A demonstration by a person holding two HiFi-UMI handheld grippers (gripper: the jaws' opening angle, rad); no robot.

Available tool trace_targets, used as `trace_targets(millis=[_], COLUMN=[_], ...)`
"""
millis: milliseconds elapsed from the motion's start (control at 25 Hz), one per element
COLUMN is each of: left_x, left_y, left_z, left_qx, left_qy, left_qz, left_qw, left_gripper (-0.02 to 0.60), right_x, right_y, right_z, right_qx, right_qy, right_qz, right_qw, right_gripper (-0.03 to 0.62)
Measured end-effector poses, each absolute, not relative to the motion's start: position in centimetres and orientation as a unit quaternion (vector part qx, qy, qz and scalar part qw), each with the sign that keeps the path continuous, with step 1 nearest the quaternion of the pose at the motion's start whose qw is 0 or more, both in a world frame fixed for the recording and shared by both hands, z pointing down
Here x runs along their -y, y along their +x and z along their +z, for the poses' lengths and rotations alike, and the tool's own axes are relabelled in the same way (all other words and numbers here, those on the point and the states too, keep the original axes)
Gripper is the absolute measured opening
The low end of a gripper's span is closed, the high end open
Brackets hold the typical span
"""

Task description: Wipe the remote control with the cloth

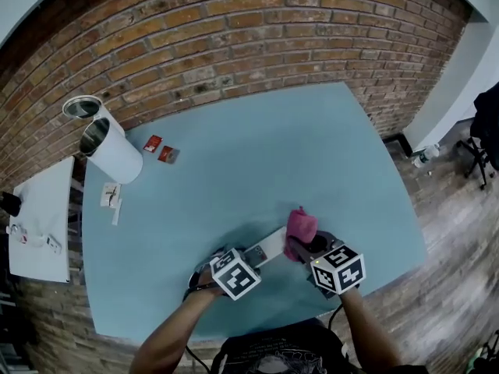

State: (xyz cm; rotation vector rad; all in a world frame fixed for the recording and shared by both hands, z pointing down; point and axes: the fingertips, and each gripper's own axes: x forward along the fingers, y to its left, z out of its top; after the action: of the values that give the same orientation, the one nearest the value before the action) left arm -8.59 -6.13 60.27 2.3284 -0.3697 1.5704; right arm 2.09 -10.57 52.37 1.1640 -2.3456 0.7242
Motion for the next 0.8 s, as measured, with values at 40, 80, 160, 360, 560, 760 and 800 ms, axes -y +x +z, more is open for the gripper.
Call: trace_targets(millis=[40, 80, 160, 360, 560, 760, 800], left_x=[6.1, 6.2, 6.2, 6.2, 6.2, 6.3, 6.2], left_y=[-8.6, -8.6, -8.6, -8.5, -8.5, -8.5, -8.6], left_z=[60.3, 60.3, 60.3, 60.3, 60.3, 60.3, 60.3], left_qx=[0.129, 0.13, 0.131, 0.121, 0.118, 0.115, 0.115], left_qy=[0.813, 0.812, 0.809, 0.802, 0.797, 0.79, 0.789], left_qz=[0.547, 0.548, 0.552, 0.562, 0.571, 0.58, 0.581], left_qw=[0.154, 0.154, 0.155, 0.158, 0.159, 0.161, 0.162], left_gripper=[0.284, 0.284, 0.284, 0.284, 0.284, 0.284, 0.284], right_x=[11.5, 12.4, 14.3, 17.9, 19.1, 19.6, 19.6], right_y=[2.6, 3.1, 3.5, 2.7, 0.7, -0.9, -1.2], right_z=[52.3, 52.1, 51.9, 52.5, 54.2, 55.1, 55.3], right_qx=[0.845, 0.846, 0.849, 0.86, 0.871, 0.882, 0.885], right_qy=[0.419, 0.418, 0.414, 0.388, 0.343, 0.3, 0.292], right_qz=[0.25, 0.241, 0.226, 0.192, 0.2, 0.205, 0.204], right_qw=[0.219, 0.226, 0.237, 0.27, 0.289, 0.299, 0.301], right_gripper=[0.066, 0.066, 0.066, 0.066, 0.066, 0.066, 0.066])
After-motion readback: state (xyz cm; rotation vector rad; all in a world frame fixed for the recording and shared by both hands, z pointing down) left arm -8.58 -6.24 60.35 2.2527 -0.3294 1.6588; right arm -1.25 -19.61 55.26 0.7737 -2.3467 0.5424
